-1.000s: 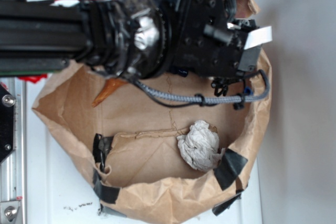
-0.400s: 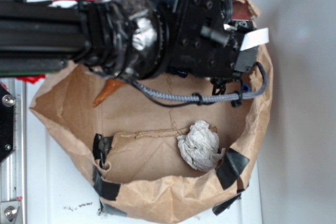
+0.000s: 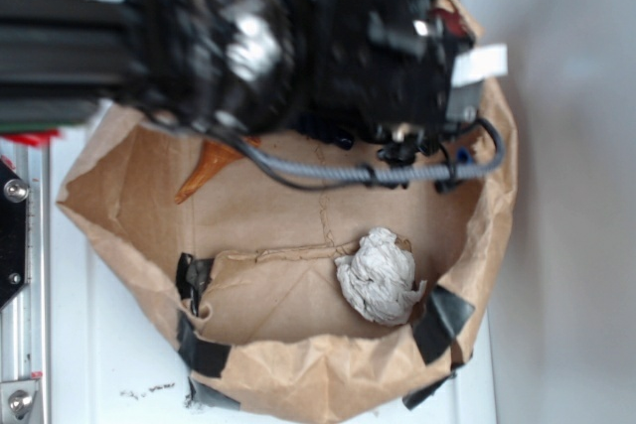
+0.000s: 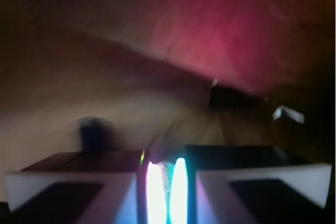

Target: Grab the green animal.

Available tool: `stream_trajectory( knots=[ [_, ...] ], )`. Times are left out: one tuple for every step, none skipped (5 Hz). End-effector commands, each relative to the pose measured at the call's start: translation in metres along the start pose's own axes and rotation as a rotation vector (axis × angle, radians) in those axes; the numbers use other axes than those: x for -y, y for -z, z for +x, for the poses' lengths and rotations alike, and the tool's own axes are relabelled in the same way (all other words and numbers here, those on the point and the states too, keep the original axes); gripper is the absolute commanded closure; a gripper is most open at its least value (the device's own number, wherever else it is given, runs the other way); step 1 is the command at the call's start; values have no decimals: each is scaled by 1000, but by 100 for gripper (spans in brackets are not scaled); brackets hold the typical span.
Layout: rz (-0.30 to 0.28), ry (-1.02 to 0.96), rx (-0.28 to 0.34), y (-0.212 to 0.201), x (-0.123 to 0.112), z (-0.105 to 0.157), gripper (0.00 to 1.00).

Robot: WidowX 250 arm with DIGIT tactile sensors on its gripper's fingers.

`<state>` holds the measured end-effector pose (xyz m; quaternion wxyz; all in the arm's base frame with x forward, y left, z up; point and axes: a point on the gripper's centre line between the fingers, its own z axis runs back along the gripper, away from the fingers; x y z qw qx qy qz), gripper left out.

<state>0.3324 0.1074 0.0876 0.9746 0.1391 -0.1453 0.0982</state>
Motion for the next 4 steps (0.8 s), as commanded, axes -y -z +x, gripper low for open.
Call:
stream_trajectory(
  knots=[
    [-255,115,-3,-122,5,6,100],
    [-267,160,-21,-151,12,1,100],
    [-279,178,-11,-168,17,-4,100],
    [-283,204,22,-167,18,-10,100]
  ],
)
